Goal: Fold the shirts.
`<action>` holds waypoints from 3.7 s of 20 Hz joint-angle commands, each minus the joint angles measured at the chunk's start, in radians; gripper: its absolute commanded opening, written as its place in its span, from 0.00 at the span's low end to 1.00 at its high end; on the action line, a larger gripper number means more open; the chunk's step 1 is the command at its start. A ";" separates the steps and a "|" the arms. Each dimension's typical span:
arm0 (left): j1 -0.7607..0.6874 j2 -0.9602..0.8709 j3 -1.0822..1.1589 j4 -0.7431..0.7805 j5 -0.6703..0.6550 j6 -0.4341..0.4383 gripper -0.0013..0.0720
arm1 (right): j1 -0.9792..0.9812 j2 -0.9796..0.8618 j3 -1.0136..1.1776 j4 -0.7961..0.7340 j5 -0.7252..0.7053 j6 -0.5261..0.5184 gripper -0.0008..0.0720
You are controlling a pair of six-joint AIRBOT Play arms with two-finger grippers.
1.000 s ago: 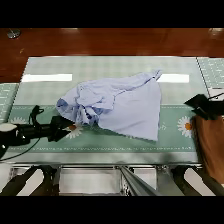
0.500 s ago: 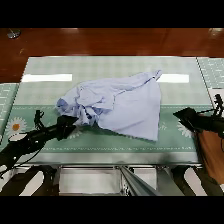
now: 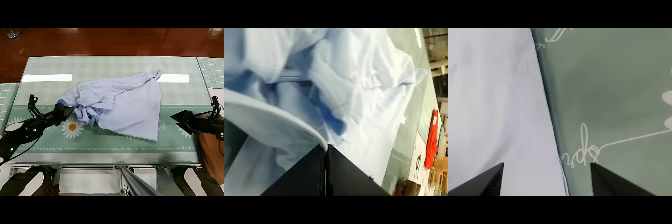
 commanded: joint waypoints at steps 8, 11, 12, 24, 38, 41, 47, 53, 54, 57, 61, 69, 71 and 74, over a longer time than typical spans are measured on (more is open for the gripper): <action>-0.003 -0.013 0.033 0.031 -0.062 0.020 0.05 | 0.302 -0.008 -0.027 -0.265 0.065 0.237 0.86; -0.003 -0.013 0.033 0.047 -0.090 0.020 0.05 | 0.378 -0.076 -0.026 -0.205 0.064 0.241 0.86; -0.003 -0.013 0.033 0.054 -0.090 0.020 0.05 | 0.402 -0.104 -0.026 -0.171 0.044 0.224 0.86; -0.003 -0.013 0.033 0.056 -0.090 0.020 0.05 | 0.524 -0.466 0.185 -0.032 -0.047 0.184 0.86; -0.003 -0.013 0.033 0.056 -0.116 0.020 0.05 | 0.629 -0.585 0.327 0.002 -0.032 0.127 0.04; 0.043 -0.010 0.078 0.080 -0.165 0.039 0.05 | 0.628 -0.578 0.441 -0.057 0.015 0.131 0.04; 0.220 0.019 0.684 0.083 -0.319 -0.014 0.05 | 0.524 -0.463 1.093 -0.107 0.053 0.178 0.04; 0.397 0.052 1.356 0.375 -0.357 -0.275 0.05 | 0.422 -0.217 1.561 -0.167 0.040 0.200 0.04; 0.425 0.074 1.427 0.466 -0.370 -0.325 0.05 | 0.422 -0.157 1.565 -0.205 0.046 0.200 0.04; 0.485 0.182 1.561 0.783 -0.389 -0.428 0.05 | 0.422 0.014 1.565 -0.309 0.130 0.202 0.04; 0.413 0.353 1.573 1.121 -0.407 -0.500 0.05 | 0.422 0.169 1.565 -0.385 0.225 0.235 0.04; 0.058 0.466 1.532 1.466 -0.608 -0.536 0.05 | 0.422 0.236 1.514 -0.402 0.472 0.320 0.04; 0.061 0.461 1.433 1.520 -0.607 -0.564 0.05 | 0.422 0.236 1.410 -0.365 0.528 0.330 0.04; 0.061 0.429 1.181 1.490 -0.574 -0.580 0.05 | 0.422 0.236 1.155 -0.283 0.505 0.307 0.04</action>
